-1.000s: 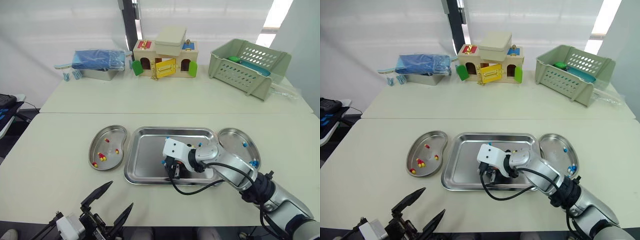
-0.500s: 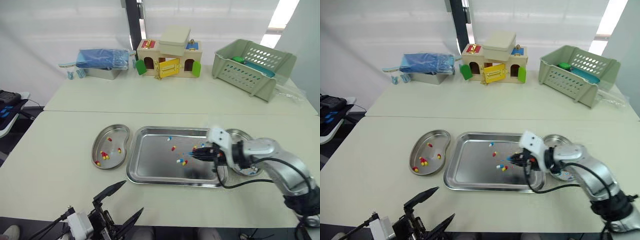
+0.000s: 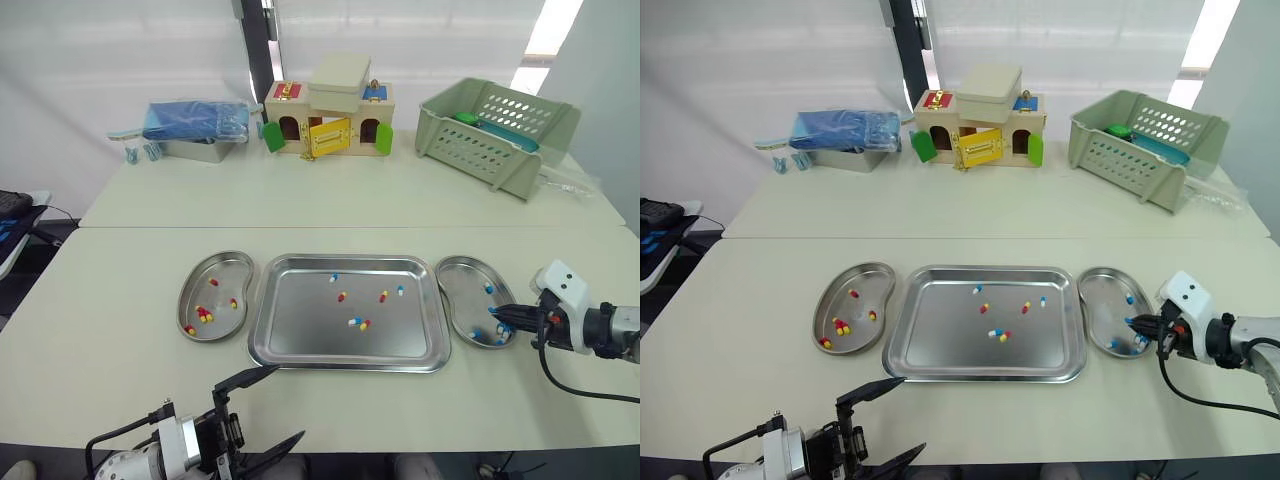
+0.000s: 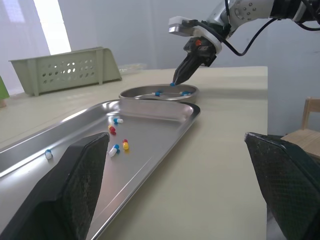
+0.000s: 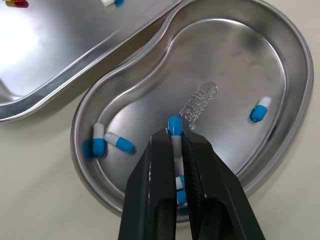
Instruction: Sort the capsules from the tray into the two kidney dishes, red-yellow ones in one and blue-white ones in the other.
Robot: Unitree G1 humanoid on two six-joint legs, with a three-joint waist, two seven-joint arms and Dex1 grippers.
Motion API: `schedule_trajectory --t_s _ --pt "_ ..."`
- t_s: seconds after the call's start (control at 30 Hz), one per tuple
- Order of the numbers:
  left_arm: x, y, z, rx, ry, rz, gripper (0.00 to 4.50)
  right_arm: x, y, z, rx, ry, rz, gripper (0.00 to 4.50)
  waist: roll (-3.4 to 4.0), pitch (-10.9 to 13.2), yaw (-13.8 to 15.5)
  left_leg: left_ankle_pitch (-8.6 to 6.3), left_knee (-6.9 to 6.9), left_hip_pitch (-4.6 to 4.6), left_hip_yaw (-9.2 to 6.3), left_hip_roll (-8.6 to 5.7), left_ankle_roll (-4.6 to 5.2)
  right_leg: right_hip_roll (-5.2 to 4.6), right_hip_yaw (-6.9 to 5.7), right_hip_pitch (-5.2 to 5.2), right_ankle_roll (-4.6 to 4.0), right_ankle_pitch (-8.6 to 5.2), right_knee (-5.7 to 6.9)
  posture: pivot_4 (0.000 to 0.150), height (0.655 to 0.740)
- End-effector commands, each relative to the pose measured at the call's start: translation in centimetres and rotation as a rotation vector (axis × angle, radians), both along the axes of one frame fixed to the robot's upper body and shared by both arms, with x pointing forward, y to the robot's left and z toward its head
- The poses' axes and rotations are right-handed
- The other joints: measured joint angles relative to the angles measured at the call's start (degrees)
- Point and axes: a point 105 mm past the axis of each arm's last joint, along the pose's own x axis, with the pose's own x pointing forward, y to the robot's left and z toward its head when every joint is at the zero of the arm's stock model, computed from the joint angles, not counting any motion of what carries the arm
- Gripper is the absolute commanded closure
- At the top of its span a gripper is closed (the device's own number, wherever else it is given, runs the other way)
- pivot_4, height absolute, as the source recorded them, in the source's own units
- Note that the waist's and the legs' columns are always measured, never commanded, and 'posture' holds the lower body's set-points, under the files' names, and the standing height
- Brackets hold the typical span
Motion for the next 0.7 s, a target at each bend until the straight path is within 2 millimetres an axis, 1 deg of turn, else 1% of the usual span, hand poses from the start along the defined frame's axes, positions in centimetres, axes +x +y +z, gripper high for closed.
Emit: schedule_trajectory --t_s 0.03,0.07,0.17,0.33,0.37,0.4,0.5,0.53,0.7 --pt "-0.1 0.1 0.4 -0.015 -0.023 -0.003 0.00 0.3 -0.1 1.0 -0.006 -0.050 -0.007 4.16 0.00 0.0 0.2 0.00 0.00 0.00 0.00 0.00 0.00 0.00 0.00 0.00 0.00 0.00 0.00 0.150 0.7400" --pt "0.0 0.1 0.4 -0.015 -0.024 -0.002 0.00 0.2 -0.1 0.9 -0.006 -0.048 -0.007 3.79 0.00 0.0 0.2 0.00 0.00 0.00 0.00 0.00 0.00 0.00 0.00 0.00 0.00 0.00 -0.01 0.150 0.7400" --pt "0.0 0.2 0.4 -0.013 -0.024 0.003 0.00 0.2 -0.1 0.9 -0.004 -0.044 -0.007 3.10 0.00 0.0 0.2 0.00 0.01 0.00 0.00 0.00 0.00 -0.01 -0.01 0.02 0.00 0.00 -0.02 0.150 0.7400" --pt "0.0 0.3 0.4 -0.011 -0.024 0.013 0.00 0.2 -0.2 1.0 -0.002 -0.043 -0.005 1.69 0.00 0.0 0.2 0.00 0.00 0.00 0.00 0.00 0.00 -0.01 -0.01 0.03 0.00 0.00 -0.03 0.150 0.7400" --pt "-0.1 0.3 0.4 -0.012 -0.024 0.014 0.00 0.3 -0.2 1.1 -0.001 -0.044 -0.004 1.34 0.00 0.0 0.2 0.00 0.01 0.00 0.00 0.00 0.00 -0.01 -0.01 0.03 0.00 0.00 -0.03 0.150 0.7400" --pt "-0.1 0.3 0.4 -0.012 -0.023 0.015 0.00 0.3 -0.2 1.1 -0.001 -0.044 -0.003 1.16 0.00 0.0 0.2 0.00 0.00 0.00 0.00 0.00 0.00 -0.01 -0.01 0.03 0.00 0.00 -0.03 0.150 0.7400" --pt "-0.1 0.3 0.4 -0.012 -0.023 0.019 0.00 0.3 0.1 1.2 0.005 -0.047 0.005 0.13 0.00 0.0 0.2 0.00 0.00 0.00 0.00 0.00 0.00 -0.01 -0.01 0.03 0.00 0.00 -0.03 0.150 0.7400" --pt "-0.1 0.3 0.4 -0.011 -0.024 0.021 0.00 0.4 0.2 1.4 0.012 -0.051 0.008 0.02 0.00 0.0 0.2 0.00 0.00 0.00 0.01 0.00 0.00 -0.01 -0.01 0.03 0.00 0.00 -0.03 0.150 0.7400" --pt "0.1 0.5 0.4 -0.016 -0.025 0.054 0.00 0.5 1.1 3.1 0.073 -0.074 0.046 0.02 0.00 0.0 0.2 0.00 0.01 0.01 0.01 0.00 0.00 -0.01 -0.01 0.03 0.00 0.00 -0.03 0.150 0.7400"
